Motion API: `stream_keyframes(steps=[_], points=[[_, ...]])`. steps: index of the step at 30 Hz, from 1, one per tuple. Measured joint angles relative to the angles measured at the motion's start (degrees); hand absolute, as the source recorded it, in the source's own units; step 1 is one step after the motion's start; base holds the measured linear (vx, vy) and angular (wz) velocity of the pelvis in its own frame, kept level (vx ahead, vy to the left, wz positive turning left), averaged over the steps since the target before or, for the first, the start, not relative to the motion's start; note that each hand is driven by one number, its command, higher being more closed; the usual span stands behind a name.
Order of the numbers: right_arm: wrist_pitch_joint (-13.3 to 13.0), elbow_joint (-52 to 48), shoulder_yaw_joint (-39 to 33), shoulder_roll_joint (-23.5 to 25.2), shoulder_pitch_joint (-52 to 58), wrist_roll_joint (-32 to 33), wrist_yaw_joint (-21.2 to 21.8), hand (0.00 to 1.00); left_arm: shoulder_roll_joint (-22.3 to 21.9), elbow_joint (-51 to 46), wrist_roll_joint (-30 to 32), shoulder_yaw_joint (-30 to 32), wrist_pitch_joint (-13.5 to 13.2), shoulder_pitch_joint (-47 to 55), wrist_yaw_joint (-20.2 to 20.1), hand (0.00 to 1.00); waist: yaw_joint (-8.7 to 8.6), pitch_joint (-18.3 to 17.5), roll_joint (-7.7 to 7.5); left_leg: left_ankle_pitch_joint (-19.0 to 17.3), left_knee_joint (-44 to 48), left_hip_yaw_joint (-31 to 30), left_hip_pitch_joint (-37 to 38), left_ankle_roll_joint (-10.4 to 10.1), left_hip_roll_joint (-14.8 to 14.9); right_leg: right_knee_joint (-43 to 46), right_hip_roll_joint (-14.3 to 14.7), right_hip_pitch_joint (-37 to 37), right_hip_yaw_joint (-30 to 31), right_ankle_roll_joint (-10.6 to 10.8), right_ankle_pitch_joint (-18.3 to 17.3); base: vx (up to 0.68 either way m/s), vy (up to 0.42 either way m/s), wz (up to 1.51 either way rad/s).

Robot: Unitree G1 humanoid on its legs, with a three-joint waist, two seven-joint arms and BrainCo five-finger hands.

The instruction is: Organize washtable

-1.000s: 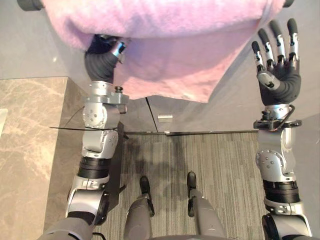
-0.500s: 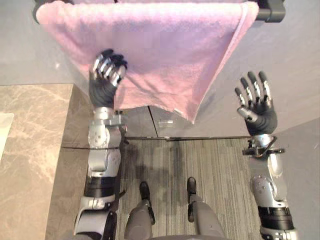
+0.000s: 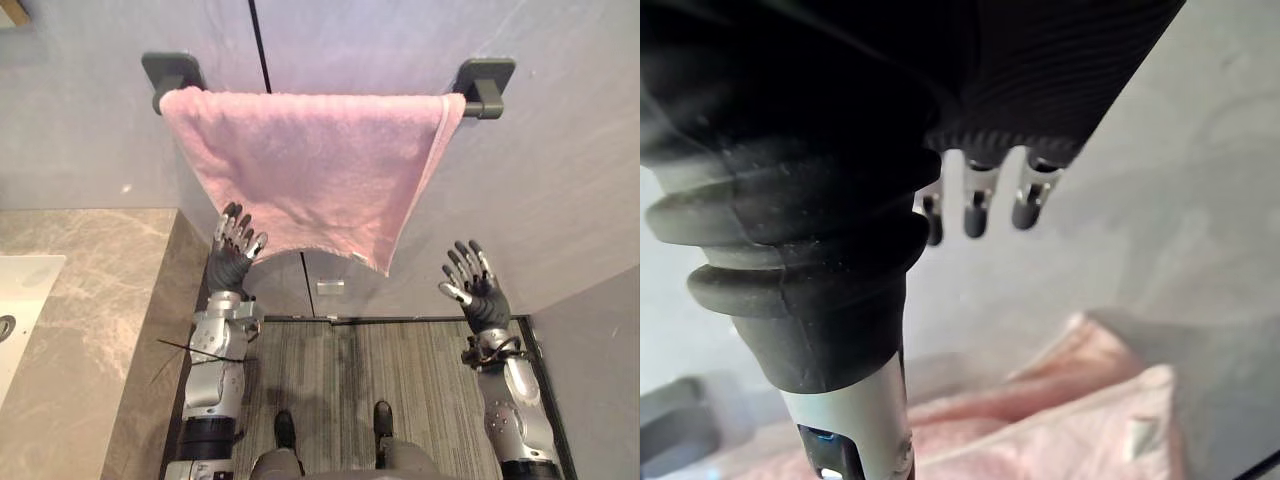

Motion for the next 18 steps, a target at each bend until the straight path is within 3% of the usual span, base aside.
stream_keyframes(steps=[8,13,18], points=[[2.48,12.48,0.07,3.02,7.46,-8.98,0.08,0.0,-1.84,11.27,3.43,-0.38,2.47,8.16,-2.48,0.0,-0.08,-1.34,-0.61,-0.12,-0.16,-0.02,3.5,0.0,0.02,-1.15,0.02,3.97,-0.07,0.12,-0.1,0.01,0.004,0.0],[3.42,25.39,0.78,4.08,9.6,-19.42,-1.35,0.0,-3.14,24.23,3.24,0.05,3.29,12.1,-3.24,0.0,-0.03,-2.28,-0.42,-0.66,-0.16,0.03,4.55,-0.23,0.11,-2.16,0.09,5.57,-0.14,0.33,-0.39,0.0,0.0,0.0],[3.96,39.7,-1.9,5.14,8.57,-25.7,-5.21,0.0,-4.52,40.63,8.14,5.99,3.02,11.96,0.86,0.0,0.02,-3.14,0.12,-0.69,-0.75,0.18,5.68,-0.21,0.13,-2.72,0.09,6.6,-0.36,0.22,-0.46,-0.01,-0.001,0.01]])
